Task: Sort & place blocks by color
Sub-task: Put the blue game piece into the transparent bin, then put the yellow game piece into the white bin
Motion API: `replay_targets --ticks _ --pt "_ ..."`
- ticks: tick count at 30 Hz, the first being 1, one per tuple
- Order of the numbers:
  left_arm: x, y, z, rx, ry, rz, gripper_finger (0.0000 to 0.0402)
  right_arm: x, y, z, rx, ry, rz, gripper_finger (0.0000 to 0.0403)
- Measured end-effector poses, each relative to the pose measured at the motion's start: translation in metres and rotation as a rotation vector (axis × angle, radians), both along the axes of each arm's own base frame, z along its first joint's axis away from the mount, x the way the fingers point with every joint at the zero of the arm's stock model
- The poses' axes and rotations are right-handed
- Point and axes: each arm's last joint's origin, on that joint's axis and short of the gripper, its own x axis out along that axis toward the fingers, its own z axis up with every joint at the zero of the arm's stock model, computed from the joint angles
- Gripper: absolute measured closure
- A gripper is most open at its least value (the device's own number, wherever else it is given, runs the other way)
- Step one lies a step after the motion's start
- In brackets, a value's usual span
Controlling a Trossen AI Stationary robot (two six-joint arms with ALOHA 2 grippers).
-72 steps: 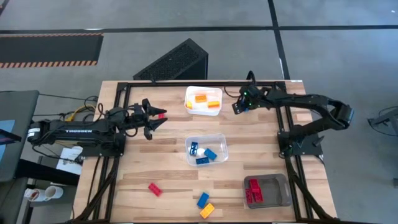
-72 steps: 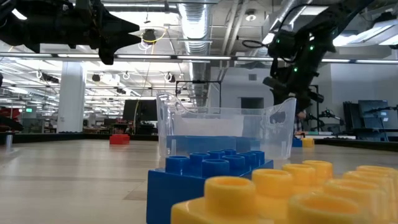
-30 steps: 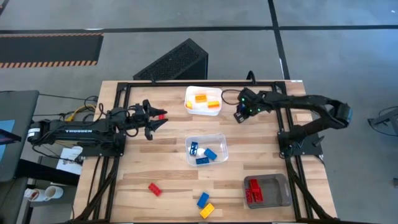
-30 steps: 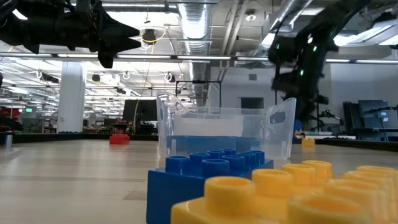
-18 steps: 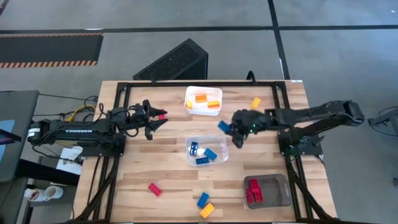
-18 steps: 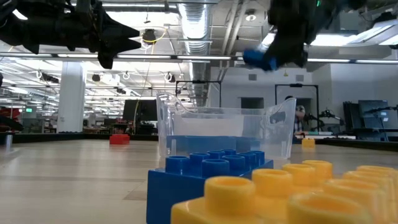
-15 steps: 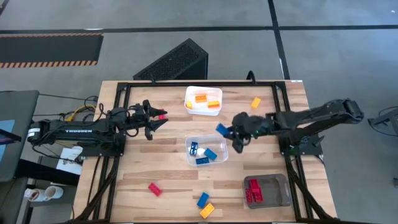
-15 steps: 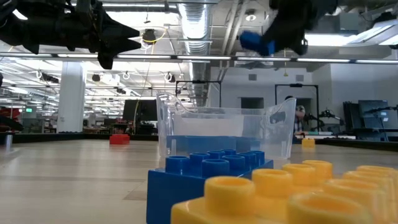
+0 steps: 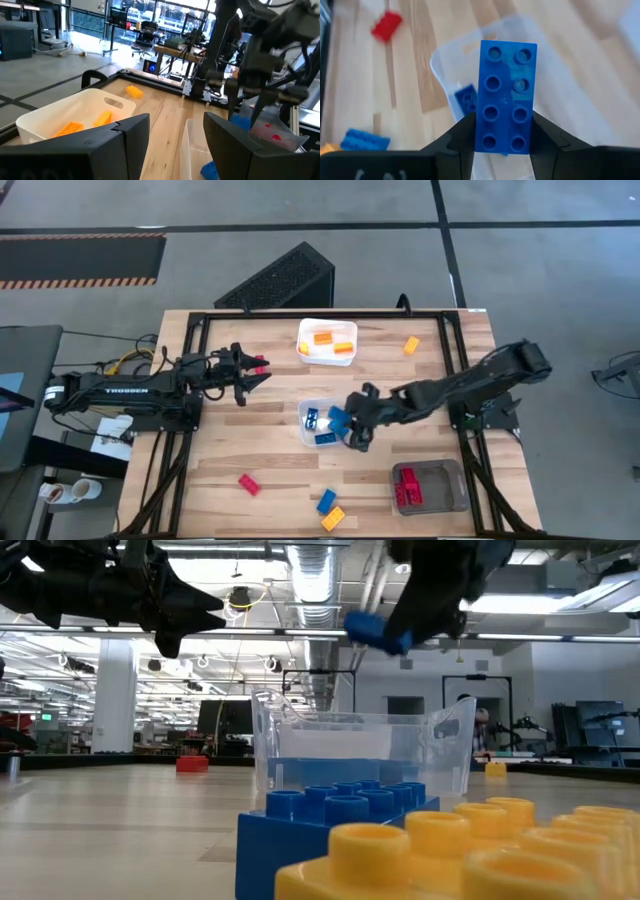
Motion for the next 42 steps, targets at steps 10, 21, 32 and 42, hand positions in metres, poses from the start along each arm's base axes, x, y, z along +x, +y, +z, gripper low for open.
replay_targets --ticks 10,21,32,42 --pt "0.0 0.0 -0.001 -0.002 0.008 -0.001 0.0228 0.028 -0.012 -0.025 0.095 0.1 0.009 0.0198" --pt "0.0 0.0 -0.002 -0.003 0.015 -0.001 0.0228 0.023 -0.02 -0.017 0.123 0.1 -0.023 0.0143" --pt "0.0 0.0 -0.001 -0.01 0.012 -0.001 0.0228 -0.005 -0.04 0.021 -0.029 0.047 -0.156 0.0143" --pt "0.0 -0.001 -0.002 -0.021 0.014 -0.023 0.0228 -0.044 -0.066 0.006 -0.133 0.053 -0.33 0.0143"
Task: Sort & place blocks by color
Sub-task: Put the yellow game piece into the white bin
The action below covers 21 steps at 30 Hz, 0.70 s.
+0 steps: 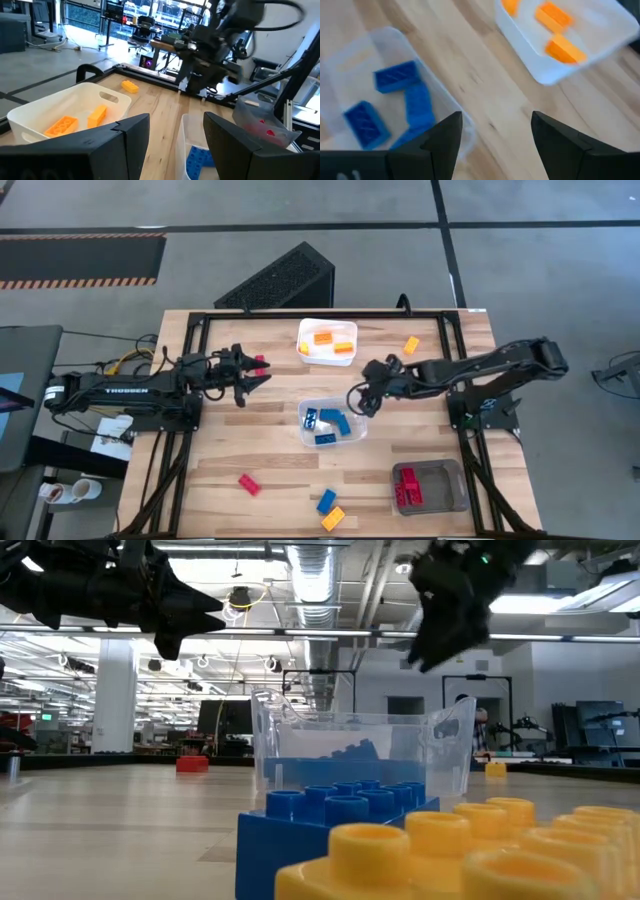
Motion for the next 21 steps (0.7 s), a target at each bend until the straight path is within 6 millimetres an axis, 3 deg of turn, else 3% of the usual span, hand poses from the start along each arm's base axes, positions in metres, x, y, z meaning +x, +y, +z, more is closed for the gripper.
replay_targets --ticks 5,12,21 --pt "0.0 0.0 0.0 -0.005 -0.005 0.0 0.0228 -0.03 -0.016 -0.02 0.042 -0.063 -0.089 0.0143" --pt "0.0 0.0 0.002 -0.002 -0.019 0.001 0.0228 -0.061 -0.027 -0.033 0.072 -0.116 -0.158 0.0143" --pt "0.0 0.0 0.002 -0.02 -0.023 0.002 0.0228 -0.065 -0.033 -0.043 0.114 -0.103 -0.245 0.0143"
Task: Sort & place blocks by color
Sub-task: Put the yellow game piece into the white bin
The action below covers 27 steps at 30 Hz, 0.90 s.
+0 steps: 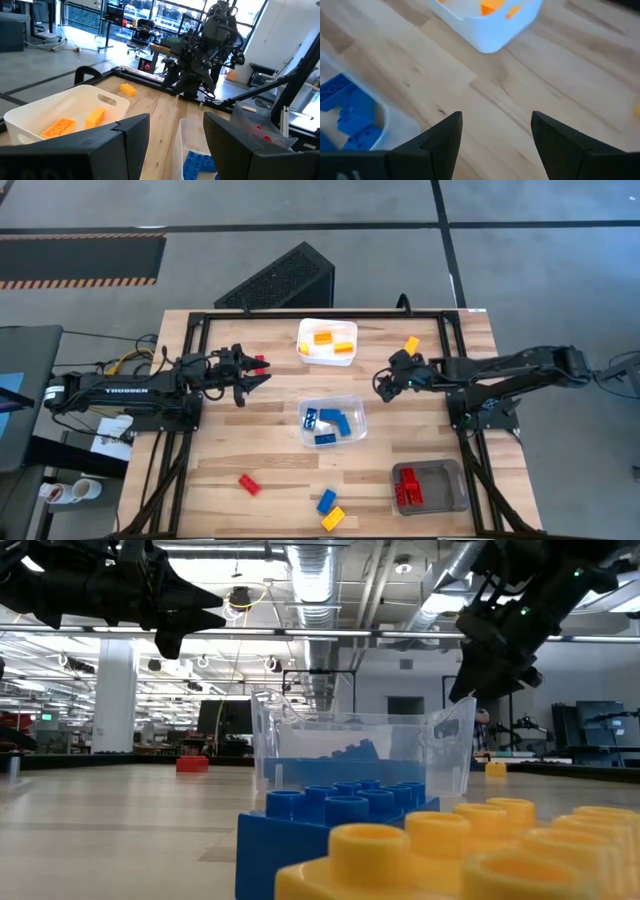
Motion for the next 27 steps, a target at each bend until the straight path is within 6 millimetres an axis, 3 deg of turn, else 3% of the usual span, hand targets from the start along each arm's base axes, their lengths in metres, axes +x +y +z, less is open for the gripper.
replay_targets --ticks 20,27 --pt "0.0 0.0 0.0 -0.005 -0.002 -0.001 0.0228 -0.008 -0.042 0.002 0.004 -0.004 -0.104 0.0189" --pt "0.0 0.0 0.0 -0.009 -0.002 0.0 0.0228 -0.022 -0.066 -0.002 0.02 0.032 -0.302 0.0185"
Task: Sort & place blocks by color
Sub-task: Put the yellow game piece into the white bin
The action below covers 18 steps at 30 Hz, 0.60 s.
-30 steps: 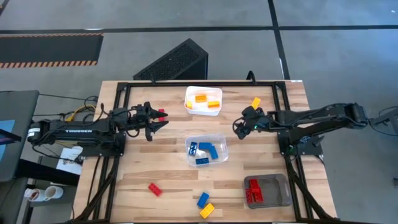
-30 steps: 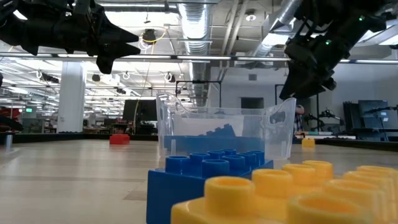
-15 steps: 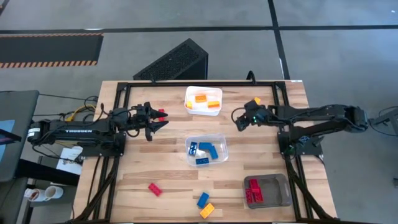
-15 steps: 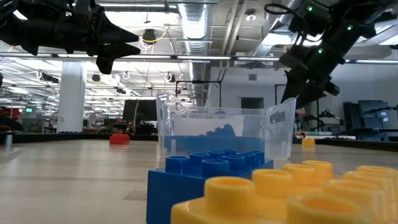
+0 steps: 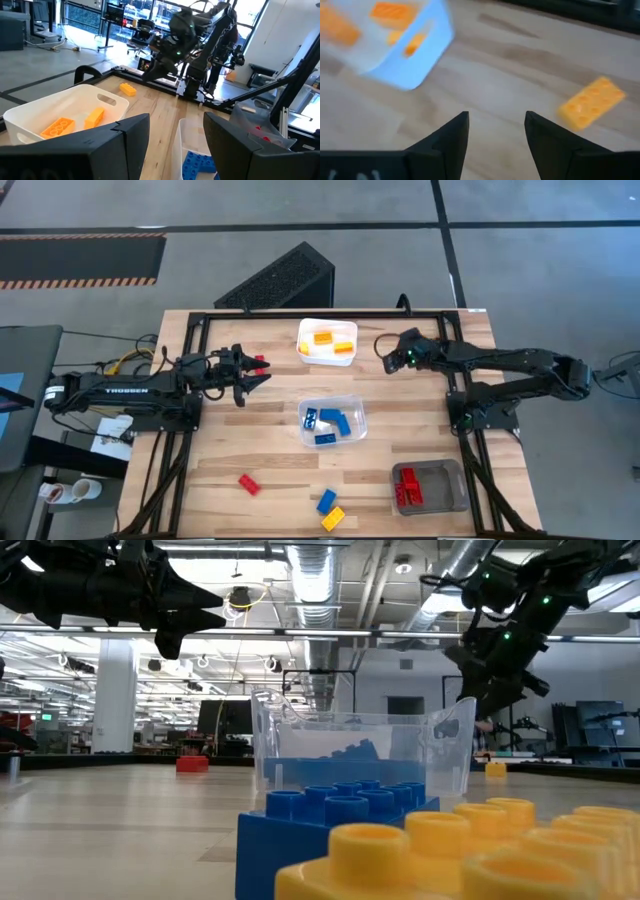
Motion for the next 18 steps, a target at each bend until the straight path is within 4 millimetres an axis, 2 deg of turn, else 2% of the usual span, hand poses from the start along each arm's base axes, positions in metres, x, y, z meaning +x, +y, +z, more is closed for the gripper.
replay_targets --ticks 8,18 --pt "0.0 0.0 0.0 0.0 0.0 0.014 0.0228 -0.019 -0.023 -0.003 0.061 0.004 -0.2 0.0153" --pt "0.0 0.0 0.0 -0.001 -0.001 0.018 0.0228 -0.032 -0.035 -0.008 0.099 0.05 -0.282 0.0121"
